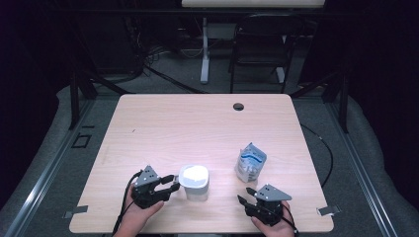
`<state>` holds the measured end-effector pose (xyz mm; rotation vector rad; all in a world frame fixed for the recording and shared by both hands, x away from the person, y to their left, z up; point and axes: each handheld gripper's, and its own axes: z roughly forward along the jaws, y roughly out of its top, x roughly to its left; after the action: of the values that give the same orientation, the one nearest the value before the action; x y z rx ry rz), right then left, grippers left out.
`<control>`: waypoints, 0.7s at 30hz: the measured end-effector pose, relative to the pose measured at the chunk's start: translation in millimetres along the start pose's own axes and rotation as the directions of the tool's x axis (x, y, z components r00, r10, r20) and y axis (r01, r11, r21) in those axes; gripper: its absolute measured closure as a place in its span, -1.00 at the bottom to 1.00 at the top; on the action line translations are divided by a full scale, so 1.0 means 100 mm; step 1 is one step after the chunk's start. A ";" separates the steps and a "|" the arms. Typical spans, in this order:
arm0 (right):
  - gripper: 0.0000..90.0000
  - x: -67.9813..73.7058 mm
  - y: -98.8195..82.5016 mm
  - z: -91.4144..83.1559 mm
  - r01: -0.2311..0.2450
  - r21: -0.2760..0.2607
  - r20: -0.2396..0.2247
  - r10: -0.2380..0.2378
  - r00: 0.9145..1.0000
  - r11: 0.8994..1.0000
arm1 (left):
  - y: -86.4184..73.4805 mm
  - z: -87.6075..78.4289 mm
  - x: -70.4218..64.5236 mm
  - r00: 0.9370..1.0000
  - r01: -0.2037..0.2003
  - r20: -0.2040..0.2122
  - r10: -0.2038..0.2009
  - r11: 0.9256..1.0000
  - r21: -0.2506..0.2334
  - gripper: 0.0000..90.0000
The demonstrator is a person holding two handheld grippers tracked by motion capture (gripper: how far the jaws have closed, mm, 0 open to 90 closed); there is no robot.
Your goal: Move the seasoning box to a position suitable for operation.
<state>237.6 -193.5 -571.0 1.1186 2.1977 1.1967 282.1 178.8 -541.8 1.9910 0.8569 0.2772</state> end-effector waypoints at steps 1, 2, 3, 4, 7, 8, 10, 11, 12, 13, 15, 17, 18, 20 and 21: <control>0.16 0.01 0.01 0.00 0.004 -0.004 0.010 -0.004 1.000 1.000 | 0.01 -0.03 0.00 1.000 -0.001 -0.003 0.001 1.000 0.007 0.29; 0.15 0.01 0.02 -0.01 0.007 -0.010 0.014 -0.007 1.000 1.000 | 0.01 -0.04 0.01 1.000 -0.008 0.005 0.008 1.000 0.011 0.28; 0.15 0.01 0.04 -0.01 0.011 -0.016 0.024 -0.011 1.000 1.000 | 0.01 -0.06 0.01 1.000 -0.003 0.010 0.003 1.000 0.011 0.28; 0.15 0.01 0.04 -0.01 0.011 -0.016 0.024 -0.011 1.000 1.000 | 0.01 -0.06 0.01 1.000 -0.003 0.010 0.003 1.000 0.011 0.28; 0.23 0.01 0.12 -0.05 0.000 -0.022 0.027 0.001 1.000 1.000 | 0.05 -0.10 0.01 1.000 -0.018 0.010 0.018 1.000 0.000 0.29; 0.23 0.01 0.15 -0.06 0.006 -0.018 0.028 -0.005 1.000 1.000 | 0.06 -0.11 0.01 1.000 -0.013 0.013 0.013 1.000 -0.002 0.30; 0.21 0.02 0.19 -0.06 0.009 -0.019 0.021 -0.009 1.000 1.000 | 0.07 -0.13 0.01 1.000 -0.012 0.015 0.012 1.000 0.000 0.34; 0.18 0.02 0.21 -0.06 0.006 -0.012 0.015 -0.006 1.000 1.000 | 0.08 -0.15 0.03 1.000 -0.012 0.012 0.012 1.000 0.012 0.35; 0.13 0.02 0.23 -0.05 0.011 -0.011 0.021 -0.010 1.000 1.000 | 0.09 -0.17 0.04 1.000 -0.010 0.015 0.010 1.000 0.013 0.35; 0.12 0.02 0.25 -0.05 0.013 -0.014 0.017 -0.013 1.000 1.000 | 0.10 -0.19 0.05 1.000 -0.009 0.015 0.009 1.000 0.011 0.35; 0.03 0.03 0.29 -0.04 0.006 -0.022 0.007 -0.006 1.000 1.000 | 0.12 -0.21 0.07 1.000 0.002 0.008 -0.002 1.000 0.000 0.35; -0.03 0.03 0.33 -0.03 0.009 -0.025 0.012 -0.009 1.000 1.000 | 0.14 -0.24 0.09 1.000 0.005 0.006 -0.005 1.000 -0.003 0.34; -0.03 0.03 0.35 -0.02 0.006 -0.018 0.004 -0.006 1.000 1.000 | 0.14 -0.24 0.09 1.000 0.005 0.006 -0.005 1.000 -0.003 0.33; 0.04 0.04 0.39 0.01 -0.002 -0.007 -0.011 0.002 1.000 1.000 | 0.15 -0.25 0.12 1.000 0.015 -0.010 -0.016 1.000 -0.012 0.33; 0.09 0.04 0.41 0.02 0.004 0.011 -0.005 -0.004 1.000 1.000 | 0.16 -0.26 0.12 1.000 0.023 -0.014 -0.023 1.000 -0.013 0.33</control>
<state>255.0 -176.1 -537.7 1.1166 2.2118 1.1882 285.5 198.6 -516.3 1.9683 0.8845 0.2834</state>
